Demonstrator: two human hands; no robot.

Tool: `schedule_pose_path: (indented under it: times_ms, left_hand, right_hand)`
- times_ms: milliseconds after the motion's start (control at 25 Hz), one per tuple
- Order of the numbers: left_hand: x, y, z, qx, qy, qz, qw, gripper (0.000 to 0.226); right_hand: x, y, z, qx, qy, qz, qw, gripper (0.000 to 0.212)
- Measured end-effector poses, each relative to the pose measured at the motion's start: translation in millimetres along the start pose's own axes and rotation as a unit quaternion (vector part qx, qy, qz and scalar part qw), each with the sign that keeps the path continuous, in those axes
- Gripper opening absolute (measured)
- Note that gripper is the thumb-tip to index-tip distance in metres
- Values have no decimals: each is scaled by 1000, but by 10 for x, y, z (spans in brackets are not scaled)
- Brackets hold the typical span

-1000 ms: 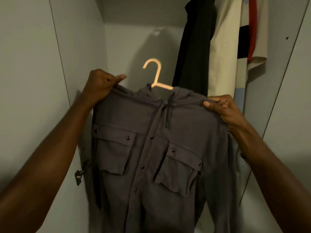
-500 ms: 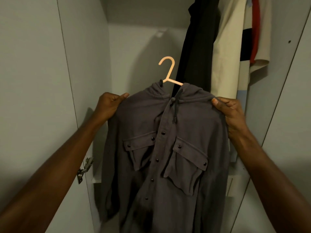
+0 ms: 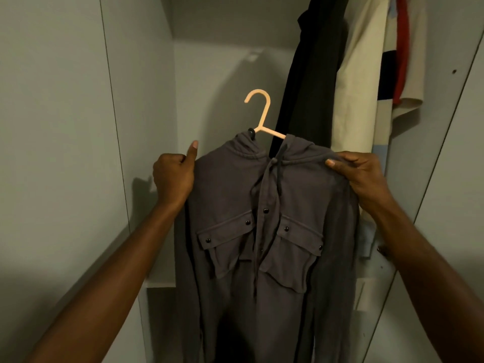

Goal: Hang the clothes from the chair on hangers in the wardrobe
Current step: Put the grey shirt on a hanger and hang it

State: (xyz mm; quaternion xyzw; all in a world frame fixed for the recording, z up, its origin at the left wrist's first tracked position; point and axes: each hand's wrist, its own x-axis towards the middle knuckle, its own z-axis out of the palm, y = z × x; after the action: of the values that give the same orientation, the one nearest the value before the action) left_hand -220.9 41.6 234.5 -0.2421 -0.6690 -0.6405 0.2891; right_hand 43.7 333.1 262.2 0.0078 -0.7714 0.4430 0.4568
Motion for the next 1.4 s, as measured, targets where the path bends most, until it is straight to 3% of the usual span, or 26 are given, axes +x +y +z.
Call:
schedule_pose_path:
  times_ms: [120, 240, 360, 480, 560, 680, 880, 1040, 1120, 1400]
  left_hand:
    - [218, 37, -47, -20, -29, 42, 998, 70]
    - [334, 45, -56, -27, -53, 63, 996, 70]
    - [341, -17, -6, -54, -111, 62, 990, 71]
    - [410, -166, 16, -110, -175, 1, 978, 70]
    - [452, -215, 18, -115, -248, -21, 962, 57]
    - [439, -258, 95, -78, -330, 20, 941, 33]
    - [342, 29, 236, -141, -312, 14, 940, 45]
    - [443, 519, 461, -92, -406, 73, 906, 18]
    - [463, 596, 561, -88, -429, 92, 894, 15]
    - [399, 631, 641, -181, -404, 75, 893, 18]
  right_hand:
    - [23, -16, -226, -109, -78, 10, 991, 23]
    - [-28, 21, -272, -109, -116, 14, 987, 23]
    - [-111, 83, -224, -39, -95, 25, 994, 18]
    - [-111, 72, -101, -39, -84, 22, 995, 23]
    - [-62, 19, 27, -47, -36, 11, 998, 22]
    - [24, -83, 151, -26, 56, -21, 998, 21]
    - [20, -49, 177, -57, 63, -30, 996, 20]
    - [-35, 45, 209, -72, 62, 1, 995, 24]
    - [-53, 35, 154, -56, 56, 13, 997, 25]
    - [-14, -157, -18, -85, -61, 9, 994, 22]
